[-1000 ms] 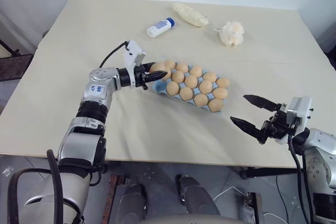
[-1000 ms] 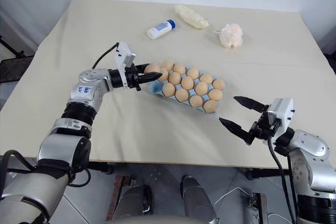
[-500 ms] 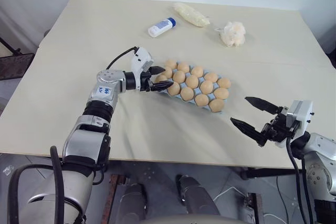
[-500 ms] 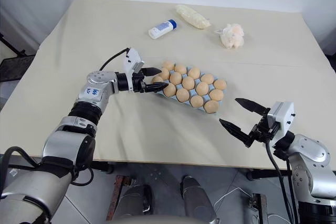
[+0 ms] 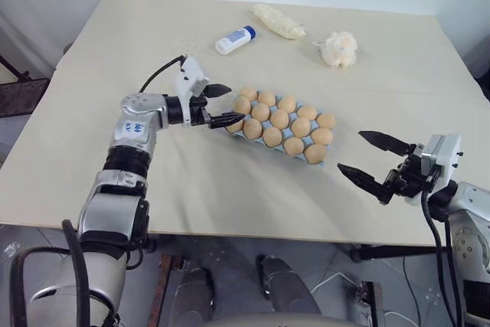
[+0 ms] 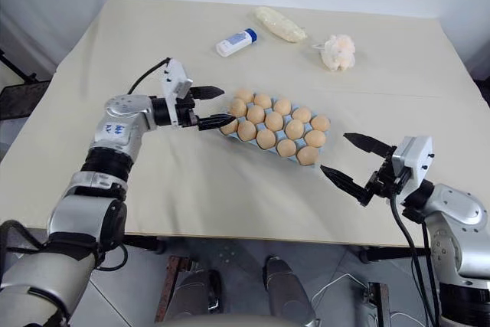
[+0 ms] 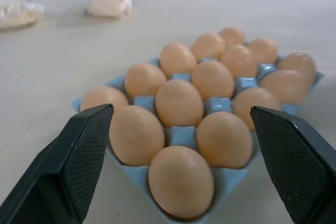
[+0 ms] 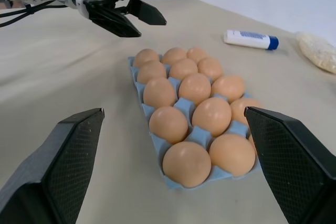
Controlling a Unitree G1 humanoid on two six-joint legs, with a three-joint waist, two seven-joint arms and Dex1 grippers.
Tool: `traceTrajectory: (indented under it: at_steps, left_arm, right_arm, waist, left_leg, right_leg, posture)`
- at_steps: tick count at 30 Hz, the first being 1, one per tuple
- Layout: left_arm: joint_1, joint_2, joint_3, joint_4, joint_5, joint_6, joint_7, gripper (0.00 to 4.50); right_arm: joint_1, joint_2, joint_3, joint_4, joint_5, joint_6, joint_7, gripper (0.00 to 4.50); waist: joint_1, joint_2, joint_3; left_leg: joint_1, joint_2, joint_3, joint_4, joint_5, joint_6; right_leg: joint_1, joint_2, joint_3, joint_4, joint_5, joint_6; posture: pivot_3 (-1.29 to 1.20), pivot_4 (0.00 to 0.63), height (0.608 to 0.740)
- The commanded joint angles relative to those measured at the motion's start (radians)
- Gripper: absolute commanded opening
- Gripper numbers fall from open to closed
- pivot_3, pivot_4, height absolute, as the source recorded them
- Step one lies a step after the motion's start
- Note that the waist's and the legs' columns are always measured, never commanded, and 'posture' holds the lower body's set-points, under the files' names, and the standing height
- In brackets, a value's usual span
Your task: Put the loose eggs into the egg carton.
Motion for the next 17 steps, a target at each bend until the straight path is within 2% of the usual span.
traceTrajectory:
  at_steps: [1,10,17]
  left_arm:
    - [0.065,0.054,0.034,-0.113,-0.043,0.027,-0.037,4.45]
    - [0.228,0.166,0.069,-0.262,-0.088,0.115,-0.071,4.45]
    - [0.276,0.192,0.101,-0.303,-0.107,0.097,-0.044,4.45]
  right_arm:
    - [-0.023,-0.030,-0.019,0.019,0.019,0.010,0.029,4.50]
    - [-0.106,-0.048,-0.009,0.098,0.024,0.019,0.101,4.50]
    - [-0.166,-0.053,0.007,0.165,-0.001,0.020,0.143,4.50]
  waist:
    - [-0.001,0.000,0.000]
    - [0.004,0.000,0.000]
    - [0.005,0.000,0.000]
  left_leg:
    - [0.000,0.000,0.000,0.000,0.000,0.000]
    - [0.000,0.000,-0.001,0.003,0.000,0.000]
    - [0.000,0.000,-0.002,0.003,0.001,0.000]
  right_leg:
    - [0.000,0.000,0.000,0.000,0.000,0.000]
    - [0.001,-0.001,-0.001,0.001,0.000,0.000]
    - [0.001,-0.001,-0.001,0.003,0.000,0.000]
  posture:
    - [0.00,0.150,0.740]
    - [0.00,0.150,0.740]
    - [0.00,0.150,0.740]
